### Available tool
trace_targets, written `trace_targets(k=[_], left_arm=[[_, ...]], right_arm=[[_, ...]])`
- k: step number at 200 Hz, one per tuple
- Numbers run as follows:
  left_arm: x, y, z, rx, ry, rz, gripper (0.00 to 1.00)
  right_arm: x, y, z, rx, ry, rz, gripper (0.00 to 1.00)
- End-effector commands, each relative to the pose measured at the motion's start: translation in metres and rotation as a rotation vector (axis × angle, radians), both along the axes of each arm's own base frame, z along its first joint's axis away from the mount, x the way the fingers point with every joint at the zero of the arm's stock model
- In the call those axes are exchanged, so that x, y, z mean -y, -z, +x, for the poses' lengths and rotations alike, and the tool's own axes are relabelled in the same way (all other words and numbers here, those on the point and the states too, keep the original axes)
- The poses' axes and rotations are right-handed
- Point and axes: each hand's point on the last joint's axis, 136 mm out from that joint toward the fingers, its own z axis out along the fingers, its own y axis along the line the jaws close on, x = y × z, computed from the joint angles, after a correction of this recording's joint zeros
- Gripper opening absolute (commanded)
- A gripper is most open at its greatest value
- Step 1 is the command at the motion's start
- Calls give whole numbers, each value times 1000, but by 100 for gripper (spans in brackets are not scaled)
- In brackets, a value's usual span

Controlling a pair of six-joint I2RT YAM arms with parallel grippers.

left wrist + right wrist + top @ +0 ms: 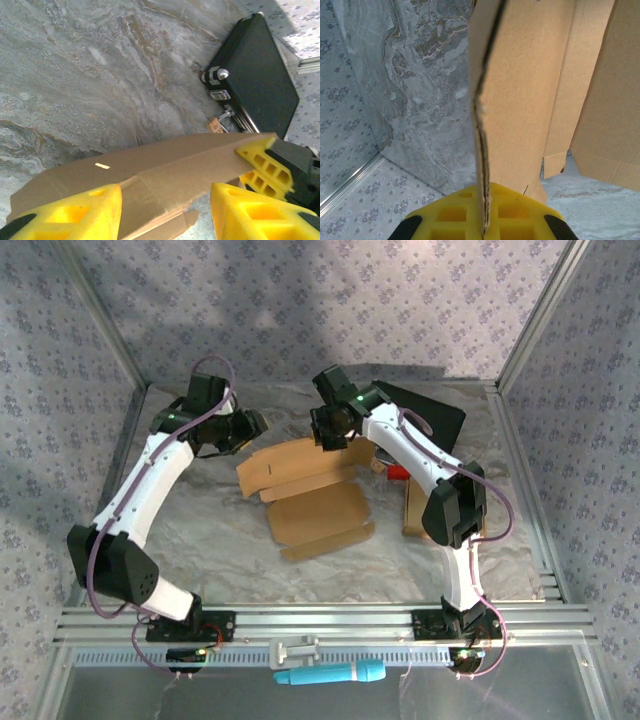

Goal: Fold the paper box

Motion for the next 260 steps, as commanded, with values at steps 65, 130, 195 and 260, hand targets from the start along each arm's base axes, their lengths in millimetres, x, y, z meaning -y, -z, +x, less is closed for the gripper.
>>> trace_targets(k=[65,130,195,260], left_arm=[[21,19,-10,-24,13,-21,50],[47,19,0,24,31,-80,49],[25,-6,2,110,-5,-6,55],[-77,60,-15,56,-312,-108,38]], right_arm=[[1,-8,2,18,15,43,0],[-3,-11,-2,29,-4,69,0],[15,-17,-1,37,45,96,0],[66,-36,5,40,212,185,0]])
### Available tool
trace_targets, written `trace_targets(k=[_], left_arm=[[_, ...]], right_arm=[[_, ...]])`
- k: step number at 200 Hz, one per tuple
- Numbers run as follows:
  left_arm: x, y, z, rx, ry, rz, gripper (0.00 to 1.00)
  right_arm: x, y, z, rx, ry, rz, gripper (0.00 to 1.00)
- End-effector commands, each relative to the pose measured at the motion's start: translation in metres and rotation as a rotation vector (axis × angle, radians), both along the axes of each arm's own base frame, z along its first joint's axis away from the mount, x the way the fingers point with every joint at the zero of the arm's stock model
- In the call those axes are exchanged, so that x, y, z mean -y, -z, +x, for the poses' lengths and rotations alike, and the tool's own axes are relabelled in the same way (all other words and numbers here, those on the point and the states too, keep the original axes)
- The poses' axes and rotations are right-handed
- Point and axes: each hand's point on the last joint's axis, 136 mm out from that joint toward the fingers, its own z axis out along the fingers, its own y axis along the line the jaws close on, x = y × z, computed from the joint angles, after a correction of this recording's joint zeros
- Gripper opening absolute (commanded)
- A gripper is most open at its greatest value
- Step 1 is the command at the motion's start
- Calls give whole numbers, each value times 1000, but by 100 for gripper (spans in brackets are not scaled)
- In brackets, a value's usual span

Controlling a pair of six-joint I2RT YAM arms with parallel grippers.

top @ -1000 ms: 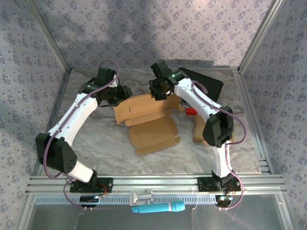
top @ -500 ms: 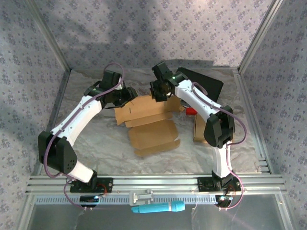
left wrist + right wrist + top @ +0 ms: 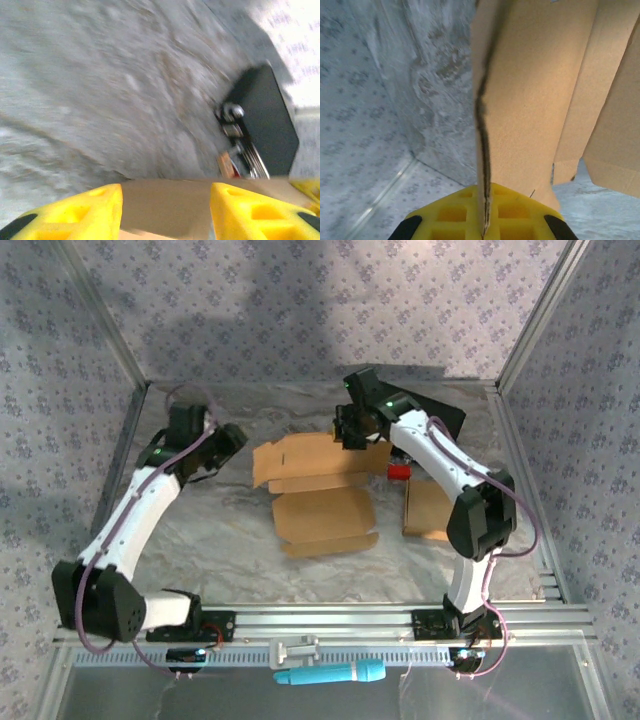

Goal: Fold the paper box

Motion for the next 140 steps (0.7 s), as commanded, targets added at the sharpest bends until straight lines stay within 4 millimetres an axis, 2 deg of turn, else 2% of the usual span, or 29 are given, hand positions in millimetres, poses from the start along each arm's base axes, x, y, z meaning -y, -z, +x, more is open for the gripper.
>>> trace_targets(k=[1,19,37,49,80,140], left_arm=[[-16,37,-2,-38,-77,-81,37],[-7,61,4,-41,-75,-192,24],[11,78,13,-22,-40,-324,17],[21,88,16,-12,-28,-371,16],[50,96,24,20,40,-425,18],[77,104,35,30,81,-496,25]], right_arm=[[15,-25,0,22,70,66,0],[23,-27,4,19,99,87,0],[29,-29,7,22,127,108,0],[33,-31,11,22,144,121,0],[35,-33,18,19,164,149,0],[33,-31,23,6,164,164,0]])
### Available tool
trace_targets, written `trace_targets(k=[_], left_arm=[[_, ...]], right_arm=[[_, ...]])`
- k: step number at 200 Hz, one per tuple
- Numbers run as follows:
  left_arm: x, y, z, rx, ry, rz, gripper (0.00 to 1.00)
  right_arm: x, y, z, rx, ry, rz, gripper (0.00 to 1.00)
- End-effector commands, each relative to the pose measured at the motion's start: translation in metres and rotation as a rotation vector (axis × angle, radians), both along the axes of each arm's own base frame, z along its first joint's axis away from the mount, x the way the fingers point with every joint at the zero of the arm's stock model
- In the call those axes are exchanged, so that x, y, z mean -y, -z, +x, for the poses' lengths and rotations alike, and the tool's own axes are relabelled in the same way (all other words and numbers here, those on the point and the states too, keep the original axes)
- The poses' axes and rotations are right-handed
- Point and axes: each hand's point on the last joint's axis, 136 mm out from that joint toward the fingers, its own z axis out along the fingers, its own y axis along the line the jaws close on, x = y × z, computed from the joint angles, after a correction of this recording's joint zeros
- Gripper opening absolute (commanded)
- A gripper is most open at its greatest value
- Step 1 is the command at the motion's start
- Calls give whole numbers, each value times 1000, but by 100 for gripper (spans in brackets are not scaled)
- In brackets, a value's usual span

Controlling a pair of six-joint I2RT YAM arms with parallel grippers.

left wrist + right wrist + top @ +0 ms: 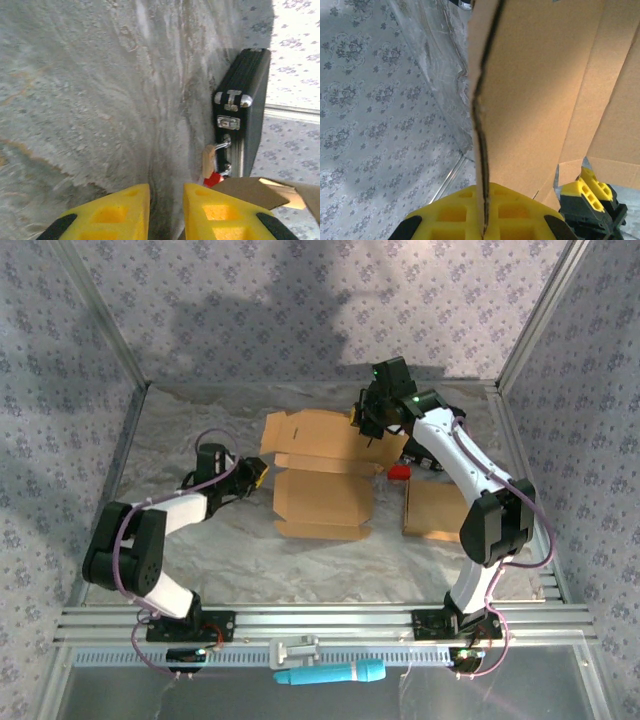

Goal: Fold the paper box

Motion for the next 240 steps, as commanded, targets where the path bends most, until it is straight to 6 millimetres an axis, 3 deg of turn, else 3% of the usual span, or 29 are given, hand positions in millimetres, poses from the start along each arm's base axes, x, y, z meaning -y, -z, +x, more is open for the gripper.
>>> trace_targets(k=[1,68,139,171,208,240], left_arm=[[16,-22,15,83,25,-81,25],[36,-44,4,154,72,-43,32],[38,-33,-13,99,189,146,40],[12,-27,-37,5,200,332,46],[-11,-45,-65,62,176,412,49],[-16,-59,-84,79,207,430,49]], right_arm=[[-2,-2,3,-17,25,40,0],[-4,4,7,-20,21,49,0],[-17,14,1,-34,-22,44,0],[-27,18,1,-3,-56,27,0],[-44,21,0,65,-123,-56,0],[-59,29,2,135,-182,-135,0]])
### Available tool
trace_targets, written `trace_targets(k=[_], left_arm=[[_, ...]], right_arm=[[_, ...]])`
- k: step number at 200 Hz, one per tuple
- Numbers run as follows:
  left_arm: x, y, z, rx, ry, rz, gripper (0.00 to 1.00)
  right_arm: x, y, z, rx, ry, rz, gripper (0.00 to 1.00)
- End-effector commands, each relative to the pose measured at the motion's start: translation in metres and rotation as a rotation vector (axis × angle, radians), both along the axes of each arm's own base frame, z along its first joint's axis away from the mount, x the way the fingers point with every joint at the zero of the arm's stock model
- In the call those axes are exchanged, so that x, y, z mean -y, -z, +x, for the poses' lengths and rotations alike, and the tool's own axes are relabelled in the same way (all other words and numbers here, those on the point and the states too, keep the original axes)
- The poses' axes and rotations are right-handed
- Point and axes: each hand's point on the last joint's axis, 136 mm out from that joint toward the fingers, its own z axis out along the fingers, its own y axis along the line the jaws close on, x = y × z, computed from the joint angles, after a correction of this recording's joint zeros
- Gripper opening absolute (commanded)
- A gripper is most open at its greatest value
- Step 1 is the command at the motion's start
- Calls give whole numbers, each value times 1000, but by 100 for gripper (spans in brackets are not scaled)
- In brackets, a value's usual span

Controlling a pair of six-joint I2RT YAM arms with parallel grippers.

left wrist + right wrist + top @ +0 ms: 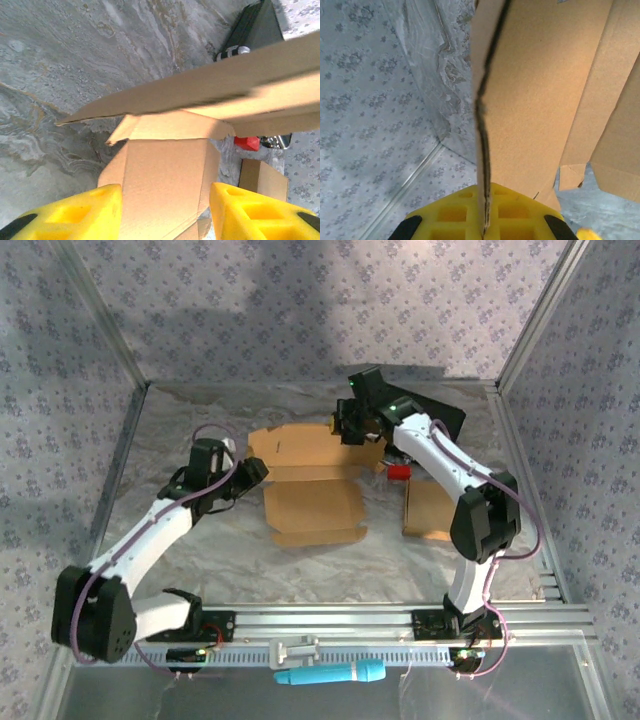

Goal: Fold the paper box

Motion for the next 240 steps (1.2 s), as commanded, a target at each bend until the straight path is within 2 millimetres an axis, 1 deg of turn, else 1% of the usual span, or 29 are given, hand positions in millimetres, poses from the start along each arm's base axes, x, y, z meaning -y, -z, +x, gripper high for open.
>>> trace_targets(k=[1,19,50,62,78,90,100,118,130,160,194,211,240], left_arm=[[-11,9,-23,-44,32,84,49],[-20,0,-28,-25,22,105,49],[-53,-15,-23,4,-53,90,44],[-63,-15,-20,5,-60,101,41],[-71,-4,-17,-26,-38,130,32],[-70,7,-16,-44,13,170,25],[-69,18,-15,-53,43,192,22],[-63,32,-10,-15,108,213,19],[-58,37,-6,47,147,247,19],[-48,52,-4,110,217,304,20],[-23,65,-7,128,317,329,27],[-16,67,-7,148,332,335,29],[-10,68,-6,169,349,353,32]], right_arm=[[-9,6,8,86,-46,-84,0],[-20,7,11,158,-127,-125,0],[-32,8,12,332,-273,-220,0],[-36,5,12,429,-312,-235,0],[-40,8,9,485,-347,-221,0],[-43,13,9,502,-367,-188,0],[-45,19,7,506,-381,-166,0],[-48,25,5,513,-395,-134,0],[-49,28,2,515,-400,-123,0],[-49,32,1,511,-405,-109,0],[-54,30,3,531,-409,-79,0],[-55,32,2,528,-412,-68,0],[-58,34,1,528,-415,-45,0]])
